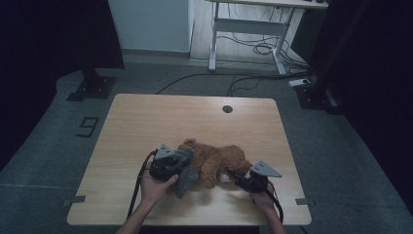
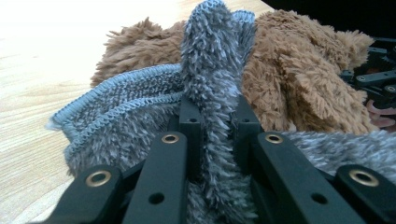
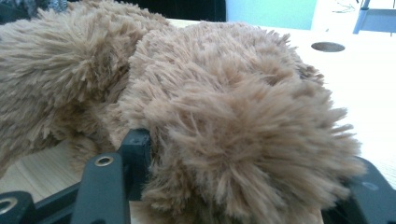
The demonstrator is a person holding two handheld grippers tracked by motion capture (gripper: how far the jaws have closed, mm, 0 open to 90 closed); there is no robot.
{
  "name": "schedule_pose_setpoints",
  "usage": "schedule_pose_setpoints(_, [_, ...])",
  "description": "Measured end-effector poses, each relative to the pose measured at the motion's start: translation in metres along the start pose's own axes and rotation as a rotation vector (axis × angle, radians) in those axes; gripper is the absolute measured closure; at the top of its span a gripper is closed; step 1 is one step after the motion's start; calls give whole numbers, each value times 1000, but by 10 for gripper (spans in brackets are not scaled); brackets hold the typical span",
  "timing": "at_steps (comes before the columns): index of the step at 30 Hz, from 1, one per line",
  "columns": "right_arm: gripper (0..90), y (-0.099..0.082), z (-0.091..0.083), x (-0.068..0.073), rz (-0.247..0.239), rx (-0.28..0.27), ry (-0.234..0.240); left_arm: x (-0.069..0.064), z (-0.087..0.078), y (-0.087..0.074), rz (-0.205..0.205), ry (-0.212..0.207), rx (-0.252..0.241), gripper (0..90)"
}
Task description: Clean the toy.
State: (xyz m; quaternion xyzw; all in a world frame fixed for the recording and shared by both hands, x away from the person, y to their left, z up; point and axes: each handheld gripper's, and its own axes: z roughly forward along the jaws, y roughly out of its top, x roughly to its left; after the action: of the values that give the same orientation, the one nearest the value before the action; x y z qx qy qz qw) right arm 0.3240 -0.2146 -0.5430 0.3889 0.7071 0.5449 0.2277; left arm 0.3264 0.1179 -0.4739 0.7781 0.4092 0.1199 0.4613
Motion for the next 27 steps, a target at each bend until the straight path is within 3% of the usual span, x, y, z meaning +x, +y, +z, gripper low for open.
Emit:
schedule_pose_setpoints(8, [421, 0, 10, 8, -37, -26, -97, -9, 11, -12, -2, 47, -78, 788])
schedule_pose_setpoints(14, [434, 5, 24, 6, -48, -37, -152, -10, 30, -11, 49, 147, -129, 793])
schedule_pose_setpoints(19, [436, 13, 39, -3, -47, -28, -200, -5, 47, -2, 59, 185, -149, 795])
schedule_pose_setpoints(24, [436, 17, 49, -13, -21, -29, -241, 3, 63, 15, 70, 208, -123, 795])
schedule_pose_setpoints(27, [435, 17, 48, -15, 3, -29, -224, 10, 58, 25, 41, 164, -81, 793])
